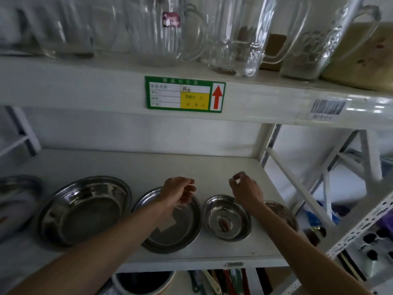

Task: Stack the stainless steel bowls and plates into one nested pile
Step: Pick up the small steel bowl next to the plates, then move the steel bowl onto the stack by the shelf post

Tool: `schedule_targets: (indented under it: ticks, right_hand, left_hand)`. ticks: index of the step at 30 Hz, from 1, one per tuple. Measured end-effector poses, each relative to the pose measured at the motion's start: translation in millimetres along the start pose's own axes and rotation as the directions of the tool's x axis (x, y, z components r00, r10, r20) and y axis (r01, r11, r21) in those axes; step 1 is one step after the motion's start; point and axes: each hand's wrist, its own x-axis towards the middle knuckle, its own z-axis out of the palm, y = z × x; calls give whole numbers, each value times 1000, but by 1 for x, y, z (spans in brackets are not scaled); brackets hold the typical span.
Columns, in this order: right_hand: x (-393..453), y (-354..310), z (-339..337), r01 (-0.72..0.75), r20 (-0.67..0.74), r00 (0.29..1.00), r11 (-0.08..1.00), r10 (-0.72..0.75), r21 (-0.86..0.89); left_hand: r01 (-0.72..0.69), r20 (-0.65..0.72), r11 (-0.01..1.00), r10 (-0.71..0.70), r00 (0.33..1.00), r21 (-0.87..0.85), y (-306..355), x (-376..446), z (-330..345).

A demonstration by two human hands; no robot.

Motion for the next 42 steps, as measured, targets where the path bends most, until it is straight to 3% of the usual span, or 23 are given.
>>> schedule_targets:
  ticks: [15,25,36,42]
  right_hand:
    - [-21,-160,92,273,271,912,949,-307,159]
    - [-18,-231,158,276,361,870,938,-337,211]
    - [4,-257,207,222,489,821,954,-294,201]
    - [16,-256,227,162,513,809,948,-287,274]
  left_hand:
    - [-46,-352,977,-31,935,-209,-21,-33,-147]
    - [-175,-687,948,-58,725,-265,-56,-73,-243]
    - [-111,-807,978,-77,586,-175,-98,-78,-266]
    - [-140,-778,948,-143,612,-285,-112,-67,-263]
